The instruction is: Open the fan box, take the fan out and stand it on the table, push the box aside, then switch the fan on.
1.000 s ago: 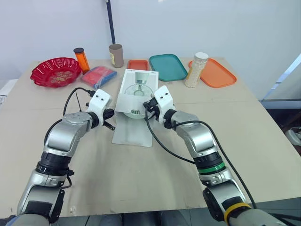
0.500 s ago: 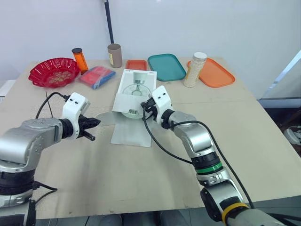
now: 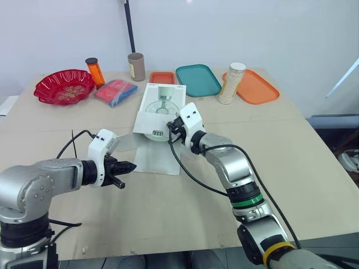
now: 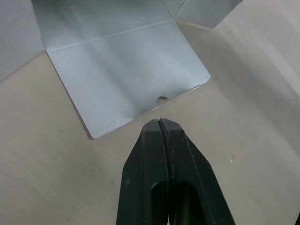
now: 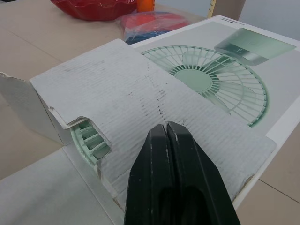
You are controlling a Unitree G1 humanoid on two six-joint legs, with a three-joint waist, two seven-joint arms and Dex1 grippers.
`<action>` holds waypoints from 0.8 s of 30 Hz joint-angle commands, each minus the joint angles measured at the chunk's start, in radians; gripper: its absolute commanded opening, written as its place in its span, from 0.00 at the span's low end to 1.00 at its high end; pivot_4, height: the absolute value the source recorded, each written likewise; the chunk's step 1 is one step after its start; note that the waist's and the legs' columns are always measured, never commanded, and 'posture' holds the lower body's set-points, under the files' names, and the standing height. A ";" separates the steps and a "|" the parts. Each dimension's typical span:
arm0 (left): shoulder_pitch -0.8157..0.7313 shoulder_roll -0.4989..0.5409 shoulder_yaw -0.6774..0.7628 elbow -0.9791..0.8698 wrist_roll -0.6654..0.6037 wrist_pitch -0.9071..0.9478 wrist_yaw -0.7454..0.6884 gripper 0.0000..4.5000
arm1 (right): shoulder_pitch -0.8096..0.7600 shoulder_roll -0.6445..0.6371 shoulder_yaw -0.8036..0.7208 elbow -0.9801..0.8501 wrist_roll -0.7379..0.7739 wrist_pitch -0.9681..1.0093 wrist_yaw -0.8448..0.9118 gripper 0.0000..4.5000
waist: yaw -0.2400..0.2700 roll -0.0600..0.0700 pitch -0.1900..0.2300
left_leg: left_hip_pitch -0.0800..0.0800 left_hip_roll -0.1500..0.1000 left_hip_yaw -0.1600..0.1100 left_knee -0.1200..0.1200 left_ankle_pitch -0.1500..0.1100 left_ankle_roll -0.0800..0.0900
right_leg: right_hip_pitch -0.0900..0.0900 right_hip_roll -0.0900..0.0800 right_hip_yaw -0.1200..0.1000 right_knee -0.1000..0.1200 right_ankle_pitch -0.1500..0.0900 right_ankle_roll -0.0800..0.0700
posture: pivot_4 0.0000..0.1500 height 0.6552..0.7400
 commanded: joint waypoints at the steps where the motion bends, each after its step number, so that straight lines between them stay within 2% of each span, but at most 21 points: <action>1: -0.017 -0.176 0.068 0.004 0.024 -0.004 0.103 0.00 | 0.018 0.007 0.025 0.032 -0.006 0.027 0.004 0.01 | 0.001 0.000 0.000 | 0.000 0.000 0.000 0.000 0.000 0.000 | 0.000 0.000 0.000 0.000 0.000 0.000 | 1.00 1.00; 4: -0.030 -0.305 0.124 0.021 0.034 -0.015 0.160 0.18 | 0.017 0.009 0.025 0.029 -0.006 0.030 0.004 0.00 | 0.001 -0.001 -0.001 | 0.000 0.000 0.000 0.000 0.000 0.000 | 0.001 0.000 0.000 -0.001 0.000 0.000 | 1.00 1.00; 6: -0.031 -0.349 0.137 0.030 0.035 -0.024 0.178 0.32 | 0.016 0.007 0.028 0.029 -0.008 0.029 0.006 0.00 | 0.000 -0.001 -0.001 | 0.000 0.000 0.000 0.000 0.000 0.000 | 0.001 0.000 0.000 -0.001 0.000 0.000 | 1.00 1.00; 7: -0.036 -0.385 0.157 0.040 0.034 -0.029 0.193 0.35 | 0.016 0.008 0.028 0.029 -0.008 0.031 0.006 0.00 | 0.001 -0.001 -0.001 | 0.000 0.000 0.000 0.000 0.000 0.000 | 0.001 0.000 0.000 -0.001 0.000 -0.001 | 1.00 1.00; 8: -0.046 -0.429 0.180 0.061 0.044 -0.044 0.222 0.46 | 0.016 0.008 0.029 0.029 -0.009 0.031 0.007 0.00 | 0.001 -0.002 -0.001 | 0.000 0.000 0.001 0.000 0.000 0.000 | 0.001 0.000 0.000 -0.001 0.000 -0.001 | 1.00 1.00; 10: -0.059 -0.502 0.223 0.118 0.055 -0.106 0.265 0.57 | 0.017 0.011 0.029 0.026 -0.009 0.034 0.005 0.00 | 0.002 -0.002 -0.001 | 0.000 0.000 0.001 0.000 0.000 0.000 | 0.001 0.000 0.000 -0.001 0.000 -0.001 | 1.00 1.00; 16: -0.086 -0.600 0.290 0.188 0.020 -0.167 0.307 0.57 | 0.020 0.012 0.033 0.017 -0.010 0.042 0.004 0.00 | 0.002 -0.003 -0.002 | 0.000 0.000 0.001 0.000 0.000 0.000 | 0.001 0.000 0.000 -0.001 0.001 0.000 | 1.00 1.00; 20: -0.062 -0.607 0.304 0.220 0.019 -0.226 0.322 0.57 | 0.019 0.011 0.034 0.015 -0.013 0.044 0.000 0.00 | 0.002 -0.003 -0.002 | 0.000 0.000 0.001 0.000 0.000 0.000 | 0.001 0.000 0.000 -0.002 0.001 0.000 | 1.00 1.00; 24: -0.067 -0.635 0.297 0.248 0.019 -0.281 0.363 0.79 | 0.017 0.009 0.034 0.015 -0.013 0.045 0.002 0.00 | 0.003 -0.003 -0.002 | 0.001 0.000 0.001 0.000 0.000 -0.001 | 0.001 0.000 0.000 -0.002 0.001 0.000 | 1.00 1.00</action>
